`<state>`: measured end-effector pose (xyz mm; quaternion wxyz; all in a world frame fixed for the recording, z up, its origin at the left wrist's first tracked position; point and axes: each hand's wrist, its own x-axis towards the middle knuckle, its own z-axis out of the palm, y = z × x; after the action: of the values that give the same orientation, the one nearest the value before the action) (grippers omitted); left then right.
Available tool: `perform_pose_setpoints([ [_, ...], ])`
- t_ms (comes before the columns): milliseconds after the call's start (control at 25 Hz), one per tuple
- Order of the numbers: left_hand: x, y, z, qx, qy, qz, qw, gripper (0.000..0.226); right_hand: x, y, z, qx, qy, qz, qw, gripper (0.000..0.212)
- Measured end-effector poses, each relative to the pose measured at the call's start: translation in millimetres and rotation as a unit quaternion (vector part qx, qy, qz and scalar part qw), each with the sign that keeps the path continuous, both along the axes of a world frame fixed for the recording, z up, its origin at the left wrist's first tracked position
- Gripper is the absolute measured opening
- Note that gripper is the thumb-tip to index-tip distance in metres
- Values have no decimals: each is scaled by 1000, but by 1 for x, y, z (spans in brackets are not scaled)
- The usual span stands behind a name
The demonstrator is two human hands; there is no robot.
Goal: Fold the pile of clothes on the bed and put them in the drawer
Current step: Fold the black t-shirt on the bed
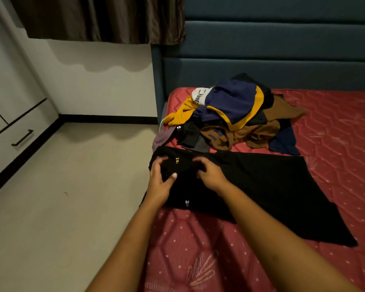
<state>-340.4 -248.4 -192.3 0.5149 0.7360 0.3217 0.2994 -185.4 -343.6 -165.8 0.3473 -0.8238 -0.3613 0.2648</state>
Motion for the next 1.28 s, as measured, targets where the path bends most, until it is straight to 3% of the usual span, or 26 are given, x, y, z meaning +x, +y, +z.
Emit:
perform_pose_setpoints([
  [120,2,5,-21,73,154,-77,982,91,6,2,-21,0,44,24,999,69],
  [240,-19,-25,-62,167,362,-99,912,80,-5,-22,-65,-40,-26,53,997,77],
  [320,-24,-33,-80,201,421,-73,882,62,-17,-38,-85,-94,-131,135,978,79],
  [400,-23,-26,-84,221,400,-39,889,49,-34,-50,-97,-151,-215,187,947,81],
  [520,-22,-11,-81,244,345,-50,905,37,-45,-45,-100,-181,-265,182,929,66],
  [600,-31,2,-76,265,332,-64,903,34,-50,-37,-94,-179,-276,192,925,61],
  [720,-58,13,-82,326,317,-79,887,31,-62,-39,-91,-175,-272,233,917,72],
  [880,-74,-10,-88,323,439,-50,837,31,-53,-66,-89,-191,-312,251,896,78],
  [960,-59,-31,-76,343,480,-35,807,41,-28,-93,-84,-223,-316,230,893,78],
  [1080,-24,-64,-66,380,444,-74,808,61,27,-151,-82,-294,-311,164,889,81],
  [1280,34,-125,-68,372,495,-163,768,72,107,-264,-73,-410,-277,22,869,81],
])
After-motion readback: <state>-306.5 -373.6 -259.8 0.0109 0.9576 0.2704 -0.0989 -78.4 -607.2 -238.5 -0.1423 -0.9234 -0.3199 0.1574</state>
